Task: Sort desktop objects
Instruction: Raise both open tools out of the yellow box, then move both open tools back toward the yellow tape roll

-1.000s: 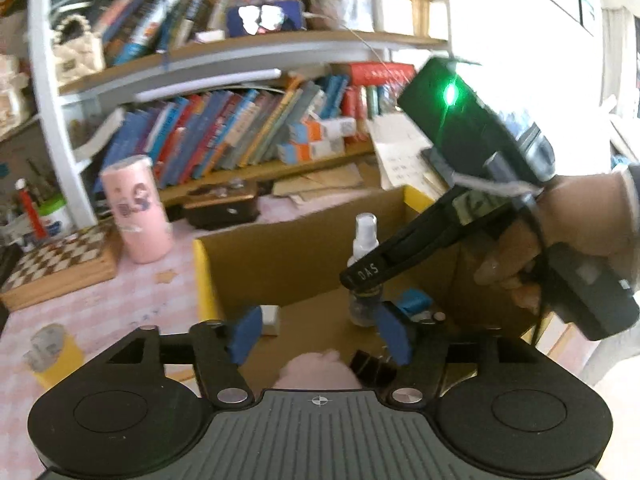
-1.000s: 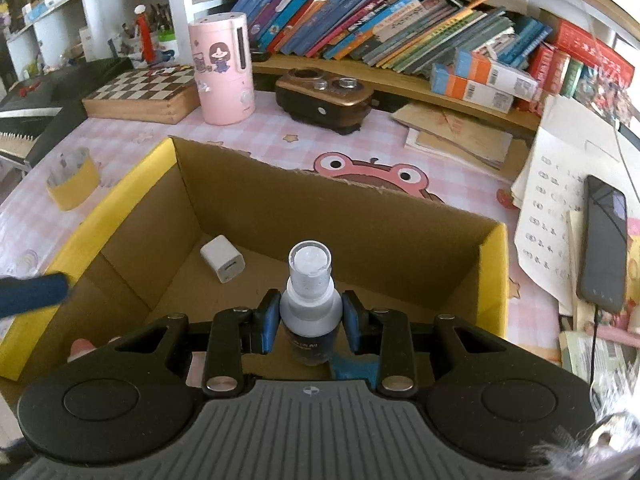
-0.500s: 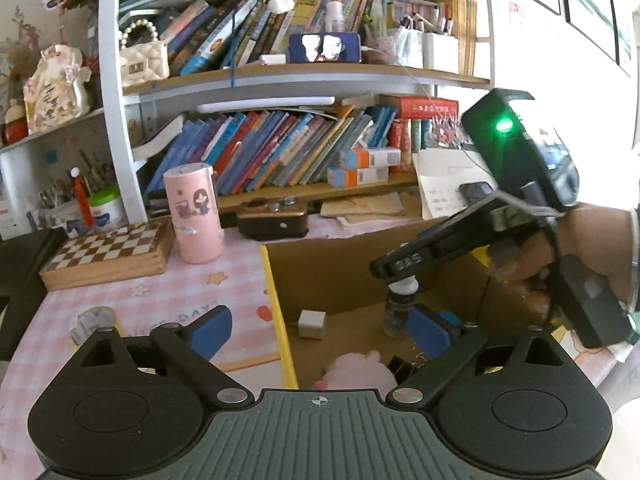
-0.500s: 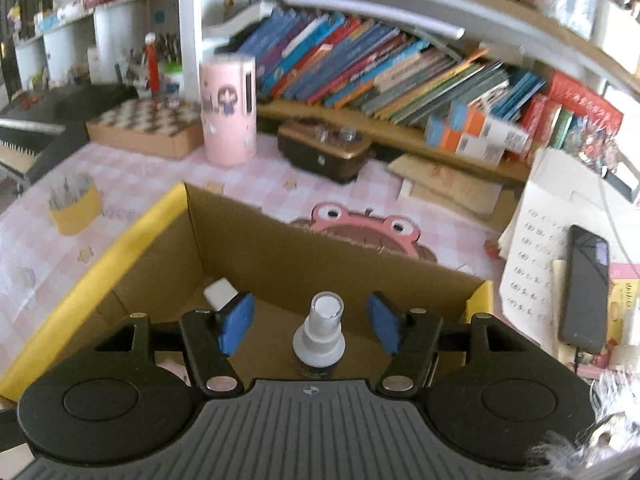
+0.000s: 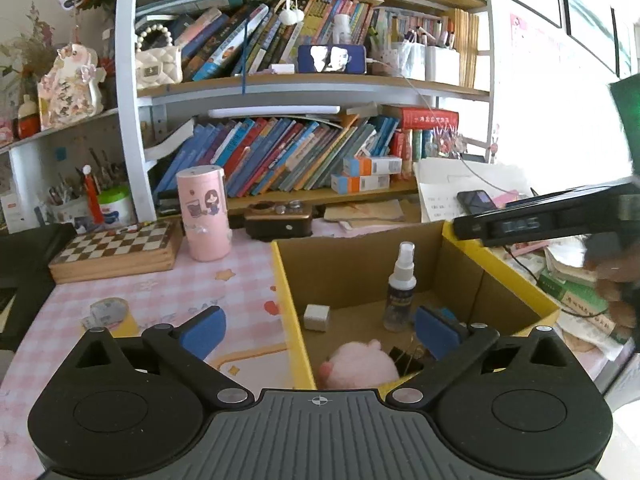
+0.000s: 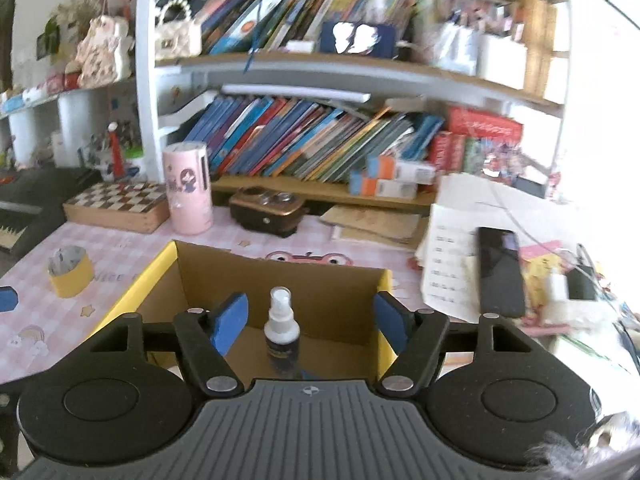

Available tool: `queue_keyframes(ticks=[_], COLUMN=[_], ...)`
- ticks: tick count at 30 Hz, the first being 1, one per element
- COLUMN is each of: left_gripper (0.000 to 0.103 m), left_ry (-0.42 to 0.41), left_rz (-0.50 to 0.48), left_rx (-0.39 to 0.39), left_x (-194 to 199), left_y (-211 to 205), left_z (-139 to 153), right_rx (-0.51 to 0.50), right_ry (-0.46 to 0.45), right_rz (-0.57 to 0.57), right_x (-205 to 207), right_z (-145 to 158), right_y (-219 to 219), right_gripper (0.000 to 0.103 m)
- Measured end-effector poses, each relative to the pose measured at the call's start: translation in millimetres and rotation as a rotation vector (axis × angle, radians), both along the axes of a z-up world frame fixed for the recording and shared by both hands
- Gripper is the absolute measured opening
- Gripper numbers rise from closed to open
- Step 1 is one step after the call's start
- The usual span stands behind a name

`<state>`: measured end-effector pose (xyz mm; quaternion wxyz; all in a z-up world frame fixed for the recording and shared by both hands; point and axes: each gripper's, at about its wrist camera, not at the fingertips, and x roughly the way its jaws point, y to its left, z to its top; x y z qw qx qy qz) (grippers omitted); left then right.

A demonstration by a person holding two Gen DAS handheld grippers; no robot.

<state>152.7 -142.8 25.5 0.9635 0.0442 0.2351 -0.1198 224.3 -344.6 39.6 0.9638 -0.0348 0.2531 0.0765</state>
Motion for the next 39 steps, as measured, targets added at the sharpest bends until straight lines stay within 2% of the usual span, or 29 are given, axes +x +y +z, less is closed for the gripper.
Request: queue_keyframes(ticks=[8, 16, 27, 39], left_gripper=[0.103, 0.103, 0.103, 0.103], left_ry=[-0.013, -0.034, 0.051, 0.139], left_rz=[0.002, -0.030, -0.097, -0.135], left_rx=[0.002, 0.020, 0.071, 0.089], left_x=[-27, -67, -106, -134], left_y=[18, 46, 88, 127], left_z=[-5, -15, -24, -38], right_rx=[0.067, 0.087, 0.103, 0.115], right_ry=[0.019, 0.067, 0.140, 0.201], right_rz=[-0.128, -0.230, -0.334, -0.314], right_x=[-61, -118, -191, -238], right_z=[-9, -29, -53, -68], right_y=[2, 37, 92, 147], right_gripper=[0.069, 0.069, 0.069, 0.072])
